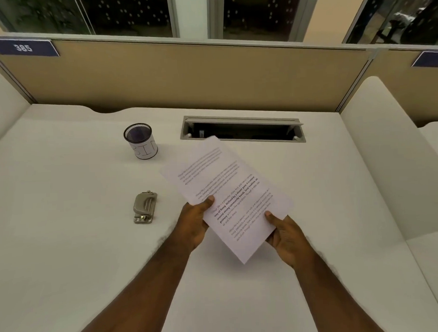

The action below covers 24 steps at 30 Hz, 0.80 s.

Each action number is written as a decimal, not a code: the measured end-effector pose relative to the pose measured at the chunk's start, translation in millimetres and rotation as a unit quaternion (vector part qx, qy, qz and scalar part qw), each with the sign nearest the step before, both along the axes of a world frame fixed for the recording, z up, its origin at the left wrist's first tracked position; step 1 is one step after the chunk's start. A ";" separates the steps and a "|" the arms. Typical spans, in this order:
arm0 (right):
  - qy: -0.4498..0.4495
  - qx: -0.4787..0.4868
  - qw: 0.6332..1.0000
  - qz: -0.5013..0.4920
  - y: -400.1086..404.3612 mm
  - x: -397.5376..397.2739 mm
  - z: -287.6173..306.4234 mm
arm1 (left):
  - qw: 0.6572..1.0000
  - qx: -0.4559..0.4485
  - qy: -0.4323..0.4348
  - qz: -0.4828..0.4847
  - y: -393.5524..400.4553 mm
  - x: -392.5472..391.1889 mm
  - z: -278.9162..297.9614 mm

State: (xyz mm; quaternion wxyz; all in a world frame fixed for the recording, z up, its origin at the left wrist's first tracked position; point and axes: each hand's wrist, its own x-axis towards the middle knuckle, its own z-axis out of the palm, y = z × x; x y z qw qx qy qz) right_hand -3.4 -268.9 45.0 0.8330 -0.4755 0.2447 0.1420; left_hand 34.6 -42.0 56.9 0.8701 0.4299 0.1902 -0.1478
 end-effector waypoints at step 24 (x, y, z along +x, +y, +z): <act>-0.180 -0.269 0.940 0.107 -44.9 21.8 77.8 | 0.914 0.333 -0.187 -0.135 84.5 43.6 55.3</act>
